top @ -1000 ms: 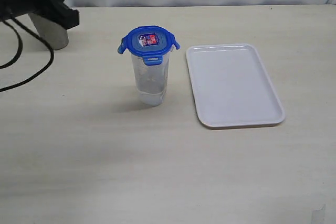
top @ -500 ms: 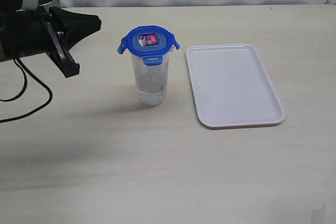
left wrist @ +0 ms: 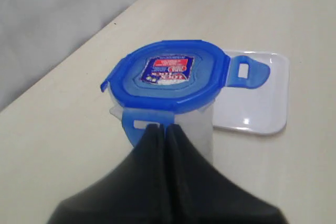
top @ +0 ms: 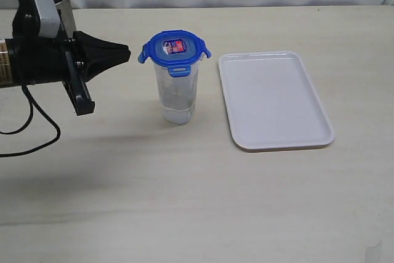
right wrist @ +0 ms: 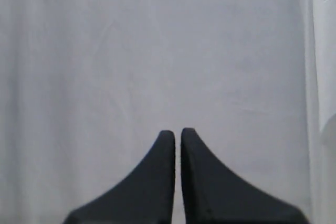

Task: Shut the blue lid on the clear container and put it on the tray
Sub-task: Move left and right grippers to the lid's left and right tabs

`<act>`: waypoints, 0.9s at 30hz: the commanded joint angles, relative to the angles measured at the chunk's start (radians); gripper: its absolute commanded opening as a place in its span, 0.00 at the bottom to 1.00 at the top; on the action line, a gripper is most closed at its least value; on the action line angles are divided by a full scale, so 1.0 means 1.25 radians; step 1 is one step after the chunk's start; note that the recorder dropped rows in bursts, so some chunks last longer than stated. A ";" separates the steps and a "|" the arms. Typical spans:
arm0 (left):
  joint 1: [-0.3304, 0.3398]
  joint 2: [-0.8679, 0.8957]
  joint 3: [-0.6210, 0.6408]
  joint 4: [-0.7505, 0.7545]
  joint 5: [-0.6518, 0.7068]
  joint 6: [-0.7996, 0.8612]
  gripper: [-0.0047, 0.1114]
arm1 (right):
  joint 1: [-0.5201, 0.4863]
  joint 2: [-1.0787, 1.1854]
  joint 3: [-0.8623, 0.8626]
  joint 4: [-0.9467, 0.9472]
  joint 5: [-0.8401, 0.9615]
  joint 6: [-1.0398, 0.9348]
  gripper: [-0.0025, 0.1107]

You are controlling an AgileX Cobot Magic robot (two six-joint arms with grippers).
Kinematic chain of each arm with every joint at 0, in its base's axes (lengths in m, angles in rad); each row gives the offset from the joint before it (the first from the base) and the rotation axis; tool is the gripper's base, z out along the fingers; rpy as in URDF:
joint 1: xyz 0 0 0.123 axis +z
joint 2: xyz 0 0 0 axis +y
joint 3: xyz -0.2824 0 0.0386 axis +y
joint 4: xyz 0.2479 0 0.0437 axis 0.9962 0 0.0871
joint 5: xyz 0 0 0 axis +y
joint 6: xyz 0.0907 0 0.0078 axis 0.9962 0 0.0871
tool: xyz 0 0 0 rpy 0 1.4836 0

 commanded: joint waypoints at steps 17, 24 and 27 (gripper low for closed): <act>0.001 0.041 0.004 0.020 -0.051 -0.007 0.04 | -0.005 0.579 -0.348 -0.582 -0.229 0.632 0.06; -0.008 0.050 0.004 0.021 -0.049 0.000 0.04 | -0.005 0.941 -0.516 -0.846 -0.279 0.787 0.06; -0.017 0.097 0.004 -0.009 -0.049 0.048 0.04 | -0.005 1.156 -0.665 -1.035 -0.444 0.778 0.06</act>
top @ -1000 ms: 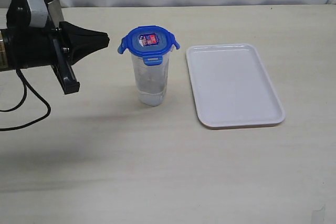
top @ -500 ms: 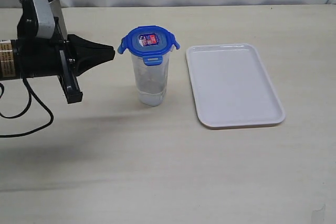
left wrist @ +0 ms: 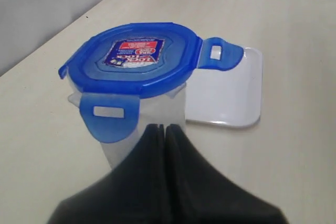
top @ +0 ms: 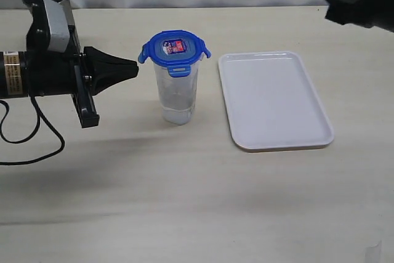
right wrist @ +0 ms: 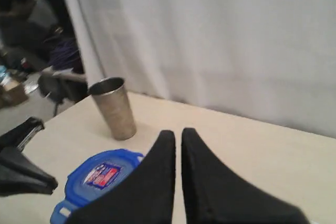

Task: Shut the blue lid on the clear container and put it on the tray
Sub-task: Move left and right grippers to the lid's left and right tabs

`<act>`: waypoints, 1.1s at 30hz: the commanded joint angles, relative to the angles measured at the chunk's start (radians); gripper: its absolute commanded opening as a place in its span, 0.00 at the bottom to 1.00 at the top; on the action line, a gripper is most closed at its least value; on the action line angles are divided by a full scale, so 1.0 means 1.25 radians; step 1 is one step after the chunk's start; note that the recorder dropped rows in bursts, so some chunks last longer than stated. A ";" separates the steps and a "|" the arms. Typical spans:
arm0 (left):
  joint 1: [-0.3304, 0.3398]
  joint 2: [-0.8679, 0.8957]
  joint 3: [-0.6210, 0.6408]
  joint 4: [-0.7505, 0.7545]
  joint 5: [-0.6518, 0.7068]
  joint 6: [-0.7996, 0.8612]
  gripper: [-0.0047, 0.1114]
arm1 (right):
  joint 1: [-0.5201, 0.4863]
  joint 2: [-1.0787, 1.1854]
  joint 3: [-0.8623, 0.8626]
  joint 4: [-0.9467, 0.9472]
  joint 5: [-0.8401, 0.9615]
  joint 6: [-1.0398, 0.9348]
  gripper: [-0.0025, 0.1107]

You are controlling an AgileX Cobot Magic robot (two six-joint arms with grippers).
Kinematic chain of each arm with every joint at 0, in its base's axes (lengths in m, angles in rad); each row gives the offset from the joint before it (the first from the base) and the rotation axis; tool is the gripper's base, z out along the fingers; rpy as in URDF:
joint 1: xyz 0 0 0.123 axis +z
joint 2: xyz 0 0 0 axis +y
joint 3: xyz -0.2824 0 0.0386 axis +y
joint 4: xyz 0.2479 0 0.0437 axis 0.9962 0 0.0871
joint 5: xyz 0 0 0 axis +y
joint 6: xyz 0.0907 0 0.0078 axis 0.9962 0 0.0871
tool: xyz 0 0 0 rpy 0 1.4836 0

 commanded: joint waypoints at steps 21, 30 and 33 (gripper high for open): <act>-0.008 0.057 -0.001 -0.086 -0.010 0.087 0.04 | 0.102 0.640 -0.414 -0.116 -0.133 -0.217 0.06; -0.008 0.057 -0.001 -0.087 -0.006 0.087 0.04 | 0.116 0.626 -0.414 -0.127 -0.171 -0.246 0.06; -0.008 0.057 -0.001 -0.087 -0.006 0.087 0.04 | 0.116 0.609 -0.414 -0.159 -0.184 -0.236 0.06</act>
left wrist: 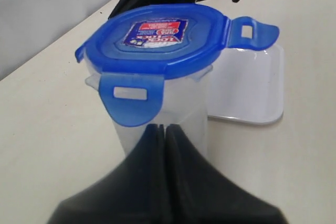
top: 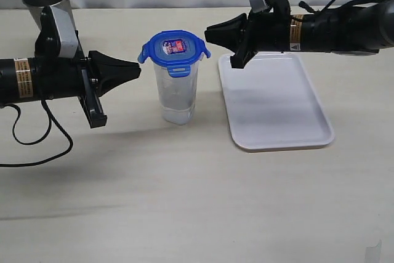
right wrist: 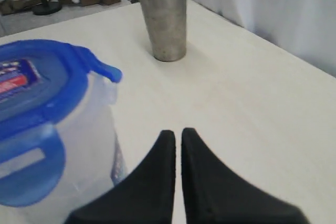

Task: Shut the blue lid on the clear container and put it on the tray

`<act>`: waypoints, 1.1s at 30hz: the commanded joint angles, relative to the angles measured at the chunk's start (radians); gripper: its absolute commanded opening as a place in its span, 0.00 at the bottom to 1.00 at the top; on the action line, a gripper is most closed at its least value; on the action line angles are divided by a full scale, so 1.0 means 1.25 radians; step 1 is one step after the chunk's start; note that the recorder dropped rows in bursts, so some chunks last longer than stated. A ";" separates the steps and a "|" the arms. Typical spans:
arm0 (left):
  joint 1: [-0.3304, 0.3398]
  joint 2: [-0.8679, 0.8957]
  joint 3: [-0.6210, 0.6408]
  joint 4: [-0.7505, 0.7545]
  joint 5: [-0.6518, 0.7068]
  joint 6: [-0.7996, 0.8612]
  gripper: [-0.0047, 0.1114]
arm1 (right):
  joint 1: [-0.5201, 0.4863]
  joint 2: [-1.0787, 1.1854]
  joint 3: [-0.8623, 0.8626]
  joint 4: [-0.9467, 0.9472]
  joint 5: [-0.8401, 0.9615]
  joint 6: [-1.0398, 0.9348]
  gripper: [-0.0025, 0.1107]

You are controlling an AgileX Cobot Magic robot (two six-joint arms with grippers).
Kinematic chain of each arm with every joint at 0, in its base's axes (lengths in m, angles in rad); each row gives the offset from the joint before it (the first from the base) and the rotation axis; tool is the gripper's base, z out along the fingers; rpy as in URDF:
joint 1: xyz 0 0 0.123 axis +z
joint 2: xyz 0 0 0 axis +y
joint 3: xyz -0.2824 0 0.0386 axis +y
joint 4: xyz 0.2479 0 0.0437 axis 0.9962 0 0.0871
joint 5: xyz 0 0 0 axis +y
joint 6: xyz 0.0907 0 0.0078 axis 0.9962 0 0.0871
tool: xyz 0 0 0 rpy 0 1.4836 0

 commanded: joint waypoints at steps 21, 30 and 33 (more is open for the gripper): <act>-0.001 0.001 -0.001 -0.008 -0.023 0.002 0.04 | 0.001 -0.061 -0.002 -0.178 -0.081 0.042 0.06; -0.001 0.001 -0.001 -0.060 -0.024 0.002 0.04 | 0.001 -0.064 -0.002 -0.189 -0.078 0.057 0.06; -0.001 0.001 -0.001 -0.074 -0.024 0.011 0.04 | 0.001 -0.064 -0.002 -0.189 -0.063 0.062 0.06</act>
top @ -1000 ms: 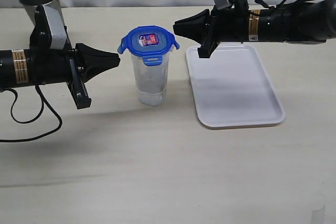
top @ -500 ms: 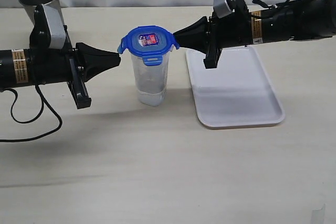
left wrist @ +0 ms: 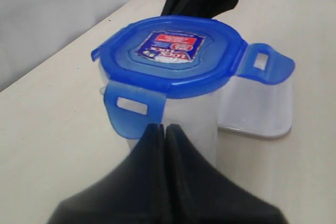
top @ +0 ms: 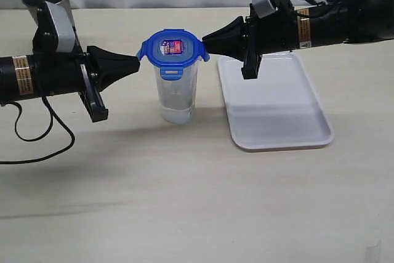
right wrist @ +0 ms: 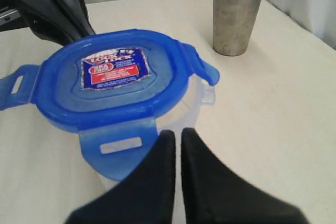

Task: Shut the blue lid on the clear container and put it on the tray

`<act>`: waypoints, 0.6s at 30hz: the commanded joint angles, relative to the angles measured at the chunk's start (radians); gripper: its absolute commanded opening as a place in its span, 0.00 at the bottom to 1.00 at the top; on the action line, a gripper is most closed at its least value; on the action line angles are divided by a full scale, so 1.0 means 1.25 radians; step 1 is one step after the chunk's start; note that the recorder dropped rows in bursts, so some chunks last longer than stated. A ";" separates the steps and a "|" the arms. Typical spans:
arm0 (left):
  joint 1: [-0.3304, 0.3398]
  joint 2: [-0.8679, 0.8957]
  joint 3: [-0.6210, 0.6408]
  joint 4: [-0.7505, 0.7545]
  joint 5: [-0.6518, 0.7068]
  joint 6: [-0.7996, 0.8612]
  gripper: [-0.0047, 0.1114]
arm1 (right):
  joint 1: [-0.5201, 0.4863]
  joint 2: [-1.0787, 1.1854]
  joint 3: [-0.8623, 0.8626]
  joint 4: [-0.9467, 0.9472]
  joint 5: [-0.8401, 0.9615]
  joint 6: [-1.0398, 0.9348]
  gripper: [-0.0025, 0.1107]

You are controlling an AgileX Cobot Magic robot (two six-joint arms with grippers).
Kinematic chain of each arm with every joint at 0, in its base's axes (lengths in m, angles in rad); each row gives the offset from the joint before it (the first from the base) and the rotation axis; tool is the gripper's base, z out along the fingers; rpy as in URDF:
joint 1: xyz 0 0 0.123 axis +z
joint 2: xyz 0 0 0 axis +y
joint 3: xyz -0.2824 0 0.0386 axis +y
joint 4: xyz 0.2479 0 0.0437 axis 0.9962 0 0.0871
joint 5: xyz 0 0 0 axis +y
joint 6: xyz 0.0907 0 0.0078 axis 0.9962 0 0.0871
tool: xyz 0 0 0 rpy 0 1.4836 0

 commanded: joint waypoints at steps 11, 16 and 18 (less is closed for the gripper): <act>-0.001 0.001 -0.001 0.037 -0.015 -0.040 0.04 | 0.001 -0.007 -0.002 -0.003 0.095 0.028 0.06; -0.001 0.001 -0.001 0.022 -0.044 -0.040 0.04 | 0.001 -0.007 -0.002 0.011 0.095 0.026 0.06; -0.001 0.001 -0.001 0.020 -0.060 -0.038 0.04 | 0.001 -0.007 -0.002 0.013 0.095 0.026 0.06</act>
